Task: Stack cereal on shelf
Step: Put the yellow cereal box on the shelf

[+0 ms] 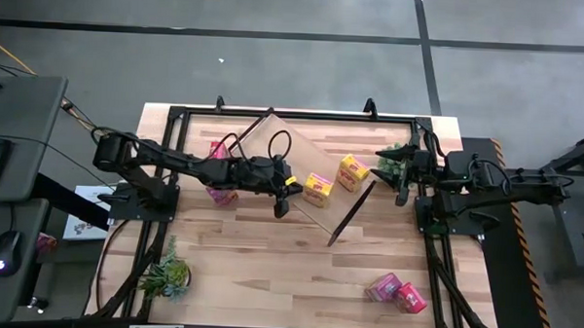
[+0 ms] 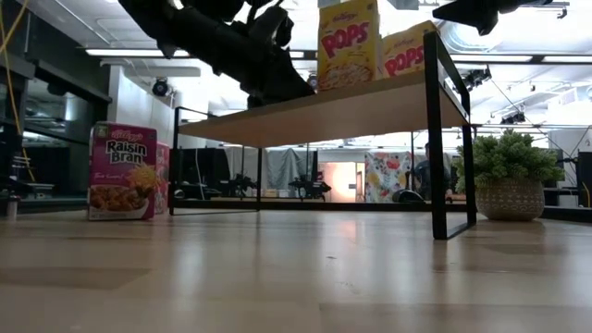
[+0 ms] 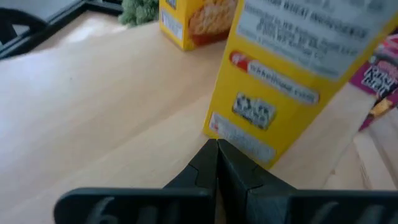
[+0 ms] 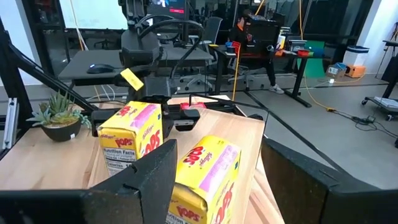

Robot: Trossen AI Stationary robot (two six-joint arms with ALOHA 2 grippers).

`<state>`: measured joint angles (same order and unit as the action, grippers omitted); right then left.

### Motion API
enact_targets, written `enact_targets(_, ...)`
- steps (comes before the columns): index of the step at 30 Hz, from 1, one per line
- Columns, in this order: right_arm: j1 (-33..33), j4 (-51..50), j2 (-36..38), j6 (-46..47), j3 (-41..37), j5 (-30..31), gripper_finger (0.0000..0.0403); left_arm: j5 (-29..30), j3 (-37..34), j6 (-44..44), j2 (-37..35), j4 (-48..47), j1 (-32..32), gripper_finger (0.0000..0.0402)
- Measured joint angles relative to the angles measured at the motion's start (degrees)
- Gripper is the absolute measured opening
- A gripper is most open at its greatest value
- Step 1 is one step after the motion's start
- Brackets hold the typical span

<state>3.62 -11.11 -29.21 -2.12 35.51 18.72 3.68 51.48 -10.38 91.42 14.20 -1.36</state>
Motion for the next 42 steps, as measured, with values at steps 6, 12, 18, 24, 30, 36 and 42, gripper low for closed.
enact_targets(6, 0.0, 0.85, 0.0, -0.3, 0.0, 0.77, 0.0227, -0.02, 0.45, 0.42, 2.13, 4.36, -0.36, 0.0)
enact_targets(12, 0.01, 2.31, 0.0, -0.77, 0.0, 0.78, 0.0227, -0.42, 3.29, 2.06, 4.6, 3.99, -0.5, 0.0)
enact_targets(18, 0.0, 2.38, 0.0, -0.73, 0.0, 2.1, 0.0227, -0.39, 7.19, 2.52, 7.95, 3.83, -0.09, 0.0)
enact_targets(24, 0.01, 2.42, 0.02, -0.78, 0.0, 2.76, 0.0227, -0.37, 9.95, 2.23, 9.15, 3.62, 0.04, 0.0)
enact_targets(30, 0.01, 2.4, 0.05, -0.86, 0.0, 2.8, 0.0227, 2.34, 10.05, 6.37, 6.05, -3.69, -0.25, 0.0)
enact_targets(36, 0.0, 1.15, 1.11, -1.16, 0.0, 2.82, 0.0227, 4.6, 8.15, 10.38, -3.72, -12.92, -1.67, 0.0)
enact_targets(42, 0.02, -0.55, 2.97, -0.56, 0.0, 2.71, 0.0227, 4.31, -2.94, 11.15, -14.88, -1.16, -2.36, 0.0)
